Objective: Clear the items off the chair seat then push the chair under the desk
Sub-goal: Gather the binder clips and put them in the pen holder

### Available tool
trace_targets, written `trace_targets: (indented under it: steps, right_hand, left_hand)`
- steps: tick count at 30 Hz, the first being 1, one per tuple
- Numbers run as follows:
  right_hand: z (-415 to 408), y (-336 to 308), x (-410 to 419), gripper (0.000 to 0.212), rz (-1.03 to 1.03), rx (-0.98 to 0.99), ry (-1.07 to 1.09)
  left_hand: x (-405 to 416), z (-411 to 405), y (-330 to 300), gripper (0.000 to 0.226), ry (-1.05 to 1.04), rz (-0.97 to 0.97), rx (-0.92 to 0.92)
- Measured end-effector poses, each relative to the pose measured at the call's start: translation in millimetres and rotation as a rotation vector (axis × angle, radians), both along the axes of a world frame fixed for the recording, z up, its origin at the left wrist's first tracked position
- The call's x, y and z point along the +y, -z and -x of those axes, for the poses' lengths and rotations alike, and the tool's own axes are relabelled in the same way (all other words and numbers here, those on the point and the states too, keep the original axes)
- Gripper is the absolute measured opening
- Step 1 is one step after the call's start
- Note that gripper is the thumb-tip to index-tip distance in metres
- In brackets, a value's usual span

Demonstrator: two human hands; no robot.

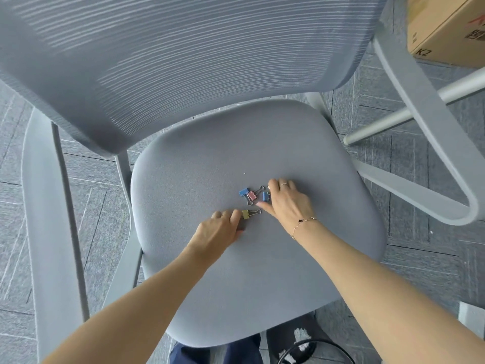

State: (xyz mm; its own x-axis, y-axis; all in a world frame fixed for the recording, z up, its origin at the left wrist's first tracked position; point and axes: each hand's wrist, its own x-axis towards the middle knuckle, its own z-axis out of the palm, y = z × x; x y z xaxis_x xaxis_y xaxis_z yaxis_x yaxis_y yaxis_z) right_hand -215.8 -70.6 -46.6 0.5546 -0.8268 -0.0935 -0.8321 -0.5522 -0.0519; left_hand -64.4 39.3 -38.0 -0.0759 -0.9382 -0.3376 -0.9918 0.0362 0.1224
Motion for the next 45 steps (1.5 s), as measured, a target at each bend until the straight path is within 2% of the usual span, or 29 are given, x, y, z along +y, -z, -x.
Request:
trace_targets:
  steps: [2,5,8,14,17,19,21,23,26,32,38,40,41,45]
  right_hand:
    - [1.1,4.0,2.6,0.057,-0.013,0.022,-0.045]
    - [-0.5,6.5,1.7,0.047,0.009,0.039,-0.082]
    - [-2.5,4.2,0.1,0.042,0.003,0.043,-0.107]
    - [5.3,-5.2,3.4,0.054,-0.078,0.029,-0.098]
    - [13.6,-8.5,3.1,0.052,-0.133,0.014,-0.154]
    - [13.4,-12.3,2.5,0.049,-0.186,0.005,-0.160]
    - [10.7,-16.5,1.5,0.036,-0.188,-0.020,-0.182]
    - [8.7,-16.2,2.5,0.018,-0.240,-0.072,-0.164]
    - [4.9,-17.9,8.5,0.028,-0.327,-0.054,-0.147]
    - [1.9,-17.8,13.3,0.028,-0.358,0.020,-0.083]
    - [8.5,-21.0,16.7,0.019,-0.404,-0.041,-0.025]
    - [12.3,-18.3,19.2,0.022,-0.396,-0.053,-0.016]
    - [13.7,-16.1,19.9,0.024,-0.388,-0.062,-0.010]
    - [14.4,-9.2,21.9,0.033,-0.354,-0.105,-0.020]
  left_hand:
    - [5.5,-6.2,11.8,0.060,-0.023,0.021,-0.010]
    - [3.4,-9.0,13.5,0.045,-0.070,0.031,-0.049]
    - [4.1,-9.5,13.2,0.040,-0.080,0.025,-0.042]
    - [7.1,-21.6,9.1,0.041,-0.059,0.015,0.024]
    - [1.7,-19.6,7.9,0.039,-0.133,-0.013,0.044]
    - [-3.2,-16.9,8.8,0.024,-0.194,-0.025,0.052]
    - [-5.6,-14.6,5.4,0.004,-0.255,-0.054,0.066]
    - [-5.6,-15.4,5.0,0.016,-0.241,-0.025,0.123]
    - [-5.9,-24.9,4.2,0.029,-0.192,-0.082,0.180]
    - [-22.2,-39.8,-4.8,0.016,-0.153,-0.034,0.351]
    - [-62.4,-30.8,-10.7,0.008,-0.294,-0.166,0.263]
    - [-72.2,-23.3,-12.3,0.009,-0.321,-0.180,0.244]
    - [-76.6,-18.4,-14.4,0.012,-0.325,-0.188,0.251]
    - [-85.2,-1.6,-18.5,0.051,-0.282,-0.251,0.251]
